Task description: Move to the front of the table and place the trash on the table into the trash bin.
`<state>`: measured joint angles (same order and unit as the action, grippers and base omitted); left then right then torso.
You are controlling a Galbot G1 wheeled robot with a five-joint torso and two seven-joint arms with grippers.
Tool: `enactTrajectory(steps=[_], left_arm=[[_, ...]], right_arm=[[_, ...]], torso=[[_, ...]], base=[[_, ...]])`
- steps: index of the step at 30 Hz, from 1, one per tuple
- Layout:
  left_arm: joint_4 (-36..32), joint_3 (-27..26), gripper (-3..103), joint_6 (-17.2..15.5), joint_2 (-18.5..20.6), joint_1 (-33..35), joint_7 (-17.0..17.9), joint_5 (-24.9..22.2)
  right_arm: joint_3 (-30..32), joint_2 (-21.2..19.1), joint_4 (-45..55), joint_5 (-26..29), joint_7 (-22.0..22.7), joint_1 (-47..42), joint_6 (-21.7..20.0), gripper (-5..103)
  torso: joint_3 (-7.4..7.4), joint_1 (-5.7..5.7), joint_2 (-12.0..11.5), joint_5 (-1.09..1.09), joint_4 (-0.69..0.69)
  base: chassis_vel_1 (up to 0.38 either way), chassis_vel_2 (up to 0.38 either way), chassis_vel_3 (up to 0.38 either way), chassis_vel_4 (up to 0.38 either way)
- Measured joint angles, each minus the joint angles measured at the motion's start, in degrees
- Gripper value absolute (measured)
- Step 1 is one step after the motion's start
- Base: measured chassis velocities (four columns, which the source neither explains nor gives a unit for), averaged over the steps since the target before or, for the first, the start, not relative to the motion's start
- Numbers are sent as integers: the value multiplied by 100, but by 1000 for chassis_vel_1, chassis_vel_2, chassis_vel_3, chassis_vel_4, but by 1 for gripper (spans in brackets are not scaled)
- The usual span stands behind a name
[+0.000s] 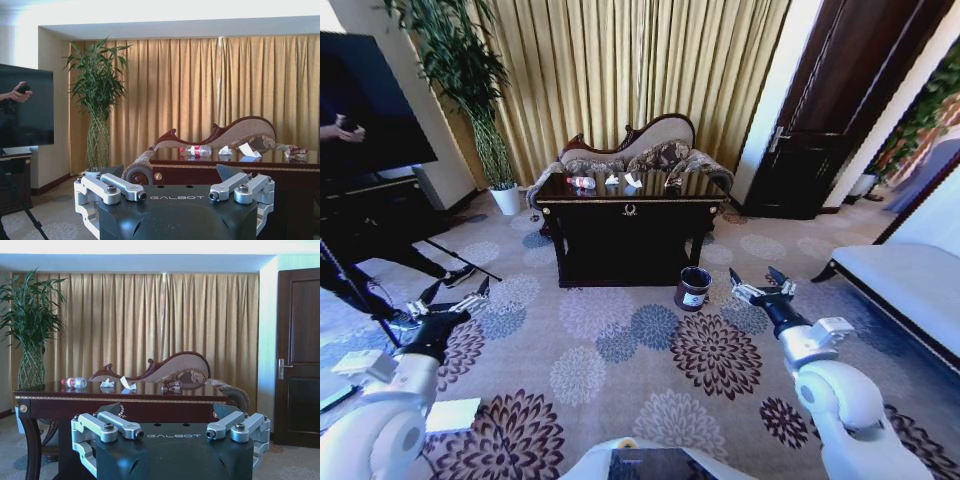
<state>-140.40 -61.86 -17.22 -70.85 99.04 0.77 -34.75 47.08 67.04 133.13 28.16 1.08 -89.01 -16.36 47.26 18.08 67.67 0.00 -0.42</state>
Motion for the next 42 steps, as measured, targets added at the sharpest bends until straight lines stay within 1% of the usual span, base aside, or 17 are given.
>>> enactTrajectory(steps=[11, 17, 27, 28, 30, 37, 42], left_arm=[[-133, -21, 100, -60, -19, 51, 2, 34], [-131, -15, 100, -58, -16, 60, -14, 40], [-130, 9, 100, -14, -11, 64, -29, 9], [-130, 10, 100, -10, -15, 69, -32, 8], [-130, 10, 100, -9, -17, 70, -33, 8], [-140, -31, 100, 93, -78, 170, -89, 9], [-152, -44, 100, 110, -87, 186, -103, 13]], right_arm=[[-37, 66, 122, -39, -4, -12, -1, 100], [-49, 118, 154, -97, -7, -58, 8, 100], [-124, 169, 224, -185, -27, -117, 28, 100], [-146, 175, 235, -196, -29, -121, 30, 100], [-151, 176, 237, -199, -29, -122, 31, 100], [-222, 189, 243, -253, -30, -132, 39, 100], [-226, 188, 246, -258, -32, -130, 43, 100]], torso=[[0, -1, 1, 0, -1], [-1, -2, 2, -1, -1], [2, 4, -1, 2, -1], [1, 4, -1, -3, 0], [1, 3, -1, -3, 0], [0, 0, 0, 2, 0], [0, 0, 0, -1, 0]], base=[[-15, 13, 12, -16], [-137, 115, 117, -119], [-224, 256, 242, -245], [-261, 228, 250, -236], [-261, 228, 250, -236], [-248, 251, 260, -247], [-271, 257, 281, -260]])
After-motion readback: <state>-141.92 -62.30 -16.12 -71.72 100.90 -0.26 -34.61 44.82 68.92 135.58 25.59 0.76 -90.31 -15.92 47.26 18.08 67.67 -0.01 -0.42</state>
